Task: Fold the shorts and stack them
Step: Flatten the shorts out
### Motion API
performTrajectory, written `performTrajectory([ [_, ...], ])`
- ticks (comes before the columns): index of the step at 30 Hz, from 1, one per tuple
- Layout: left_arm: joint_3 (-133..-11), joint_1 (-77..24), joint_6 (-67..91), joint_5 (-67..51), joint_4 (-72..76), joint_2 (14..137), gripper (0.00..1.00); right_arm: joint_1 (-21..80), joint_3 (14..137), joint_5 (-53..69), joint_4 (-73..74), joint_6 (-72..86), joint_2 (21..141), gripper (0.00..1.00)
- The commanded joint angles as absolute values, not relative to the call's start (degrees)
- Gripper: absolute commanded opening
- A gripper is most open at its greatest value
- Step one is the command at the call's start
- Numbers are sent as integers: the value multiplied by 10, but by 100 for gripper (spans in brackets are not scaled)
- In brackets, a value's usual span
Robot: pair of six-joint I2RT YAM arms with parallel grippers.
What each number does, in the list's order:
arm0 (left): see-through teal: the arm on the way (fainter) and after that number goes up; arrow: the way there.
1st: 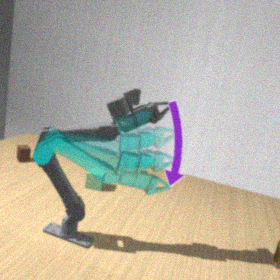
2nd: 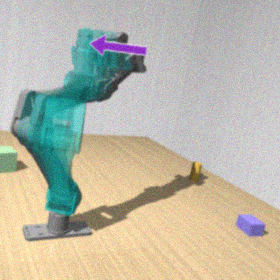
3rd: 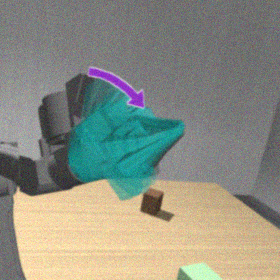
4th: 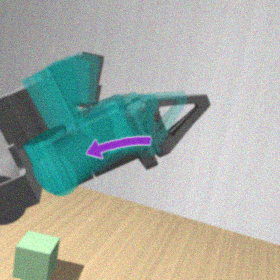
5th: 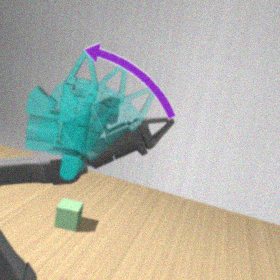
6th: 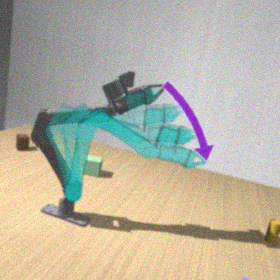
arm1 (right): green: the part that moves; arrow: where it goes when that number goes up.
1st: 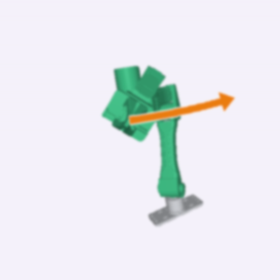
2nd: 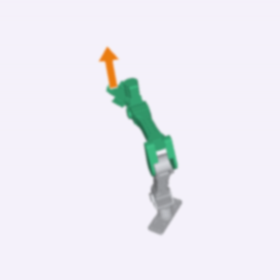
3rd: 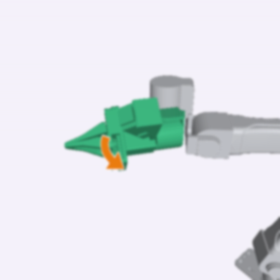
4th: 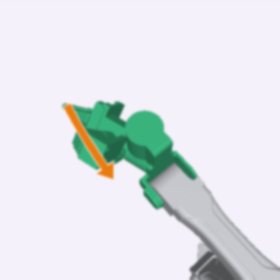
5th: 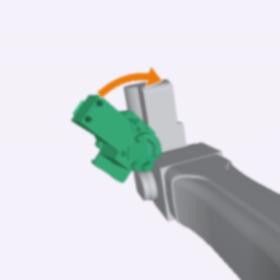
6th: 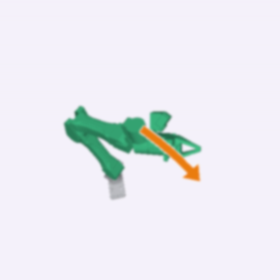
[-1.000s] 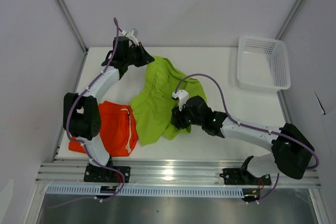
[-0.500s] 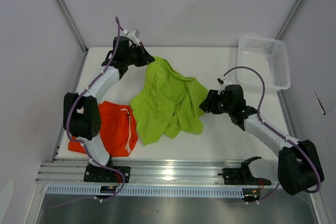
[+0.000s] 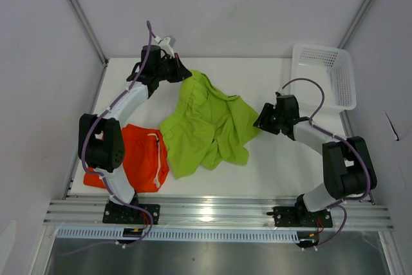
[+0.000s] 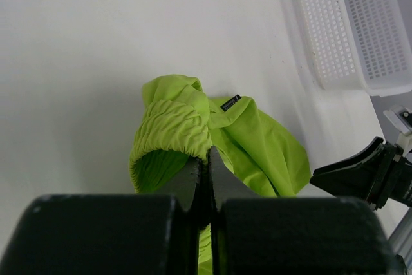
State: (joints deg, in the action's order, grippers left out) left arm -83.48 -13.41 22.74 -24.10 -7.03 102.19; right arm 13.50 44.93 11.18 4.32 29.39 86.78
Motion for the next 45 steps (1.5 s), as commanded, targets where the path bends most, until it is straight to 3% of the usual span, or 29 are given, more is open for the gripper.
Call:
performTrajectory([
  [1, -862, -139, 206, -234, -60, 1005, 0, 130, 487, 61, 37, 274, 886, 51],
  [9, -867, -139, 203, -232, -64, 1008, 0, 130, 522, -21, 47, 243, 932, 53],
  [19, -875, -140, 201, -229, -67, 1016, 0, 140, 538, 15, 18, 222, 998, 48],
  [25, -882, -140, 206, -230, -69, 1026, 0, 156, 542, 45, 13, 202, 1008, 33],
  [27, -890, -140, 207, -230, -69, 1028, 0, 156, 542, 51, 18, 200, 1006, 21],
  [28, -893, -140, 208, -229, -70, 1029, 0, 156, 541, 49, 22, 200, 1005, 6],
  [29, -896, -140, 208, -229, -74, 1031, 0, 156, 540, 45, 25, 199, 997, 0],
  [39, -927, -141, 229, -225, -73, 1010, 0, 142, 586, -116, 141, 221, 887, 0],
  [45, -976, -140, 240, -214, -90, 974, 0, 106, 617, -130, 180, 207, 797, 0],
])
